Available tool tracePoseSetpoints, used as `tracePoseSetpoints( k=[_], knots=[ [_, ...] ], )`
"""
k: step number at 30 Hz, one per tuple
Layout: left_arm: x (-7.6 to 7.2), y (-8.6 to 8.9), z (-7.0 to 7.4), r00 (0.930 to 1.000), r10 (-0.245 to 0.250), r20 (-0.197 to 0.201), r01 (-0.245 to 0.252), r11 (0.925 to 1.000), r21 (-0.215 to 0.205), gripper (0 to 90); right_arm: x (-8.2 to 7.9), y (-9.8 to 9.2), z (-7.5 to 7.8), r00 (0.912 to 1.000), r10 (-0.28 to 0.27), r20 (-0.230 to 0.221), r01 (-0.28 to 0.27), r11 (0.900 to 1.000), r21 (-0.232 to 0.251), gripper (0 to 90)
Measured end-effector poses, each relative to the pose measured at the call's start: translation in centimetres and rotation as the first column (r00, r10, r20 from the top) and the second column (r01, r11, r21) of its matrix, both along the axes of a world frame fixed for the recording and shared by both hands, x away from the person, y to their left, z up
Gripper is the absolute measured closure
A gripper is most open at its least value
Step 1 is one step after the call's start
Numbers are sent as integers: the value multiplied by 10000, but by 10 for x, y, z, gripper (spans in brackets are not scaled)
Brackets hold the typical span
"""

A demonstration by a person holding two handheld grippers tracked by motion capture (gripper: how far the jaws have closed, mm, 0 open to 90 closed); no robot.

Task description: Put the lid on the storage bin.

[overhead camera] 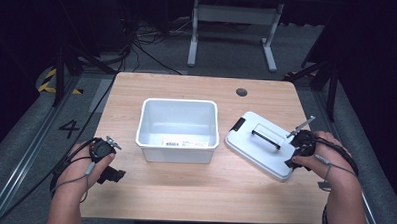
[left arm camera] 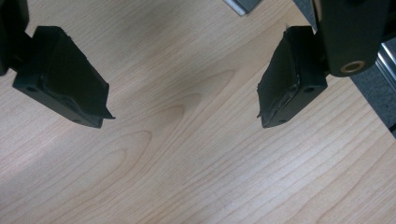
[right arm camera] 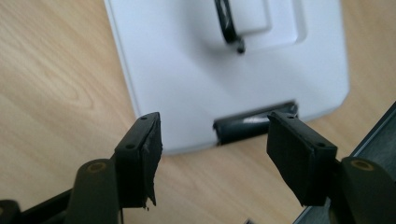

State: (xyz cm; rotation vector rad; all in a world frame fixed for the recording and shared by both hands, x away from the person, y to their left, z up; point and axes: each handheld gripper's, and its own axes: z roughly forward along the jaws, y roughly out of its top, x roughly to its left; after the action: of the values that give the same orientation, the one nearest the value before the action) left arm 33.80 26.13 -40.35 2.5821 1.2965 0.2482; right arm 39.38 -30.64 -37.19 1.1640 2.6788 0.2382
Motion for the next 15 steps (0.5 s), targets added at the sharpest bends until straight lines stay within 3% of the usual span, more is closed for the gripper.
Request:
tracePoseSetpoints(
  k=[3,5,8,10,13,15],
  knots=[
    [-2,0,2,10000,17,49,-17,10000,29,169,2,7,10,9942,270,1037,-312,9987,394,377],
    [-4,-1,2,9999,-100,55,100,9999,37,169,3,11,15,9880,374,1496,-455,9976,517,384],
    [-7,-3,2,9994,-357,24,357,9994,-52,169,7,17,21,9708,541,2336,-792,9919,993,385],
    [-8,-3,3,9985,-540,-43,540,9985,-11,169,10,20,24,9535,586,2957,-995,9871,1252,385],
    [-9,-4,3,9981,-621,30,621,9980,89,168,14,24,25,9336,531,3543,-1197,9783,1689,390],
    [-10,-5,4,9982,-605,-13,605,9982,21,169,16,25,24,9300,480,3645,-1211,9761,1803,399]
  ],
)
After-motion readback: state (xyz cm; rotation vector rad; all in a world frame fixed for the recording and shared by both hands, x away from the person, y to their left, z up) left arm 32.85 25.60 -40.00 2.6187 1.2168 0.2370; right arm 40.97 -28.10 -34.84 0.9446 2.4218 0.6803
